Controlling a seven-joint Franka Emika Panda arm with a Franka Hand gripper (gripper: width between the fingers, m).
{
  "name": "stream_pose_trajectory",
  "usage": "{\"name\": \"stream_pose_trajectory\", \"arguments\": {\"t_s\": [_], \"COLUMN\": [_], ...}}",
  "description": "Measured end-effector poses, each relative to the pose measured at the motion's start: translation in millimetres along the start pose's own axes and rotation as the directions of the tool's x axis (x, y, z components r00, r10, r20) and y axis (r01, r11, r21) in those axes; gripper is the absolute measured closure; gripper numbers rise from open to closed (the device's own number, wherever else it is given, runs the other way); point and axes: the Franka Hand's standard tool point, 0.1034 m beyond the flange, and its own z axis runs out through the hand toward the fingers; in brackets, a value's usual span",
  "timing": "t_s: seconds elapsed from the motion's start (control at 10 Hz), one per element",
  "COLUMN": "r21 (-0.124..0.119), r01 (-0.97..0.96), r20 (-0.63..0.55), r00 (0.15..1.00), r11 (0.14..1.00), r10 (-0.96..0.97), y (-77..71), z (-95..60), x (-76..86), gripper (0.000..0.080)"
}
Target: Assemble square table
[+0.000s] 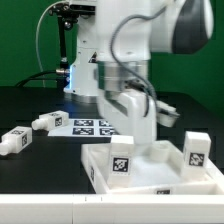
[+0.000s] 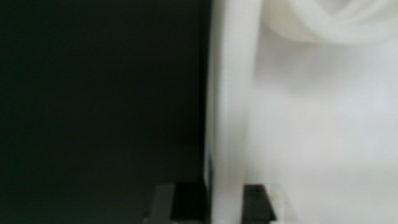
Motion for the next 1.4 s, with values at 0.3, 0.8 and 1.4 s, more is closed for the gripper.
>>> {"name": "stream_pose_trajectory", "arguments": {"t_s": [0.3, 0.8, 1.4], "r21": [-0.015, -0.03, -0.031], "r01": [0.249, 0.711, 0.977], "r20": [0.042, 0.062, 0.072], "r00": [0.968, 0.702, 0.212], "r11": [0.968, 0.702, 0.211], "r10": [-0.248, -0.709, -0.975], "y": [8.7, -4.6, -11.9], "z": [-0.6, -7.4, -5.2], "x": [21.3, 55.1, 69.9], "gripper": [0.0747, 0.0745, 0.0745]}}
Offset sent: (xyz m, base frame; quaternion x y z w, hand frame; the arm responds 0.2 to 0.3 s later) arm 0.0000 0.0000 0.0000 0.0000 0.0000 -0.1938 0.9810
